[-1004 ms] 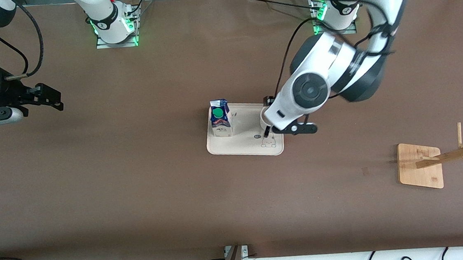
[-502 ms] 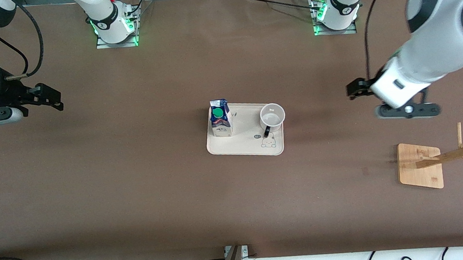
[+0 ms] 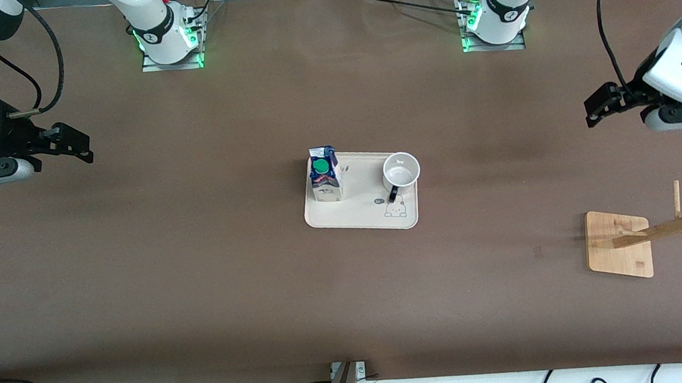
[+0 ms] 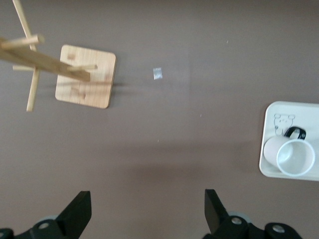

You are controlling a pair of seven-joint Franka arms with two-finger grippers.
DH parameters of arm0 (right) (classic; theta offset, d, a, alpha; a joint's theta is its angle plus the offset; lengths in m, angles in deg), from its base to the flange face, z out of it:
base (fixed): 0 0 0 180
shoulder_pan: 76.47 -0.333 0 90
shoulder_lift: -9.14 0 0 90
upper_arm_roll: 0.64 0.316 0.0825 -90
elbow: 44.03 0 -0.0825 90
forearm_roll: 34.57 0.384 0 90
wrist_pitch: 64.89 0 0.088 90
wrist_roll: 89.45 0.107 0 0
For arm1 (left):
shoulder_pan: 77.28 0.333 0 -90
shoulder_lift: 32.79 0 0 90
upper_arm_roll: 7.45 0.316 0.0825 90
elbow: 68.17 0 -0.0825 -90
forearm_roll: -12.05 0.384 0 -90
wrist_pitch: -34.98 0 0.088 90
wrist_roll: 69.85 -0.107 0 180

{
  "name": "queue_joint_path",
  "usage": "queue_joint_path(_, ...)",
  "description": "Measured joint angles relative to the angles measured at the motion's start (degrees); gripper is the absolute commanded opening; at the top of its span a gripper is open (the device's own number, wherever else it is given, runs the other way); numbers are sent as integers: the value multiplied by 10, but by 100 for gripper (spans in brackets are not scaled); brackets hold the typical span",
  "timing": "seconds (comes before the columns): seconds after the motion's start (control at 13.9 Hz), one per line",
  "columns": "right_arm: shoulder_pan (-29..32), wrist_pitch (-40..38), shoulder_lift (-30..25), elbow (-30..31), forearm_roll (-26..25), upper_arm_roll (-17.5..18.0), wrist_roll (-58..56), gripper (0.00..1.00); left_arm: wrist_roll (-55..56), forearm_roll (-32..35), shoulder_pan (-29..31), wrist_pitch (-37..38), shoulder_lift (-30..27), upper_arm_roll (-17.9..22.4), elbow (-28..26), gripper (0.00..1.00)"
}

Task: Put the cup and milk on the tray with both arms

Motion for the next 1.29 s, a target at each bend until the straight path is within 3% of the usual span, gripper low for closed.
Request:
queue_joint_path(0.43, 0, 0, 0, 0, 0, 0, 0, 100, -2, -26, 0, 3, -4, 7, -18, 100)
queue_joint_path(0.86, 0, 0, 0, 0, 0, 0, 0, 100, -6, -24, -6, 41, 17, 1, 26, 100)
queue_joint_path(1.29, 0, 0, 0, 0, 0, 0, 0, 100, -6, -24, -6, 45, 26, 1, 35, 100)
